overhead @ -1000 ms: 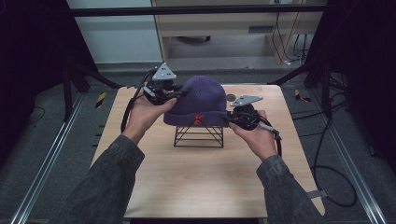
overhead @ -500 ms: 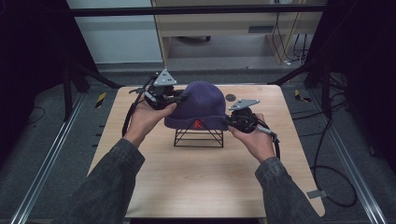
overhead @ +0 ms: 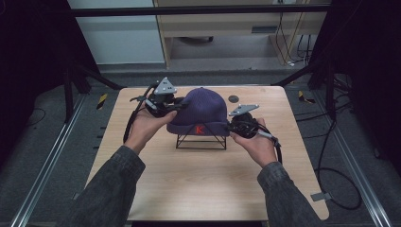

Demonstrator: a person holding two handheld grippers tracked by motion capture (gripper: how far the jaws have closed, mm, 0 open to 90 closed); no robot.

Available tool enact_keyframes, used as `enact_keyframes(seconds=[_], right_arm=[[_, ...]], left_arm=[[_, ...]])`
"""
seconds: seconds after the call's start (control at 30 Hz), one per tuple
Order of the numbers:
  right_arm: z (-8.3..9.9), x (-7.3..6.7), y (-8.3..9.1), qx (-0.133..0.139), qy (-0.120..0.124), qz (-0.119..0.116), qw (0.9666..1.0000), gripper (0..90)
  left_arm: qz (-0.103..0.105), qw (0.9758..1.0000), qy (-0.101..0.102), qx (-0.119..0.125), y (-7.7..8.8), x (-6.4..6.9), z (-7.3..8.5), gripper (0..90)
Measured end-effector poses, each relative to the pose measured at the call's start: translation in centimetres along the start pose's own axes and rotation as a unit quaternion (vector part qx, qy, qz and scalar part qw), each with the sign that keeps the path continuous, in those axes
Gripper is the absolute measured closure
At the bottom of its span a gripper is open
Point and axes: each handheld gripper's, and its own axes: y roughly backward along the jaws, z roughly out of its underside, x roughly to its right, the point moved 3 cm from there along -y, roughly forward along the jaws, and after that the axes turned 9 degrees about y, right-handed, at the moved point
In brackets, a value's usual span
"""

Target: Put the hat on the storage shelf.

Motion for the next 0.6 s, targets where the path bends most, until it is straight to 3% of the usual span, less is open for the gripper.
enact_keyframes(seconds=[0.27, 0.43, 0.6], right_arm=[[0.5, -0.3, -0.5, -0.009, 0.000, 0.000, 1.0000, 80.0], [1.0, -0.5, -0.8, -0.015, -0.001, -0.002, 0.9999, 79.8], [1.7, -0.7, -1.5, -0.023, -0.004, -0.004, 0.9997, 79.8]], left_arm=[[0.002, 1.0000, 0.008, 0.005, -0.3, 0.1, 1.0, 76.0], [0.001, 0.9996, 0.022, 0.018, -0.6, 0.1, 2.5, 76.0], [0.004, 0.9996, 0.026, 0.013, -1.0, 0.1, 3.5, 76.1]])
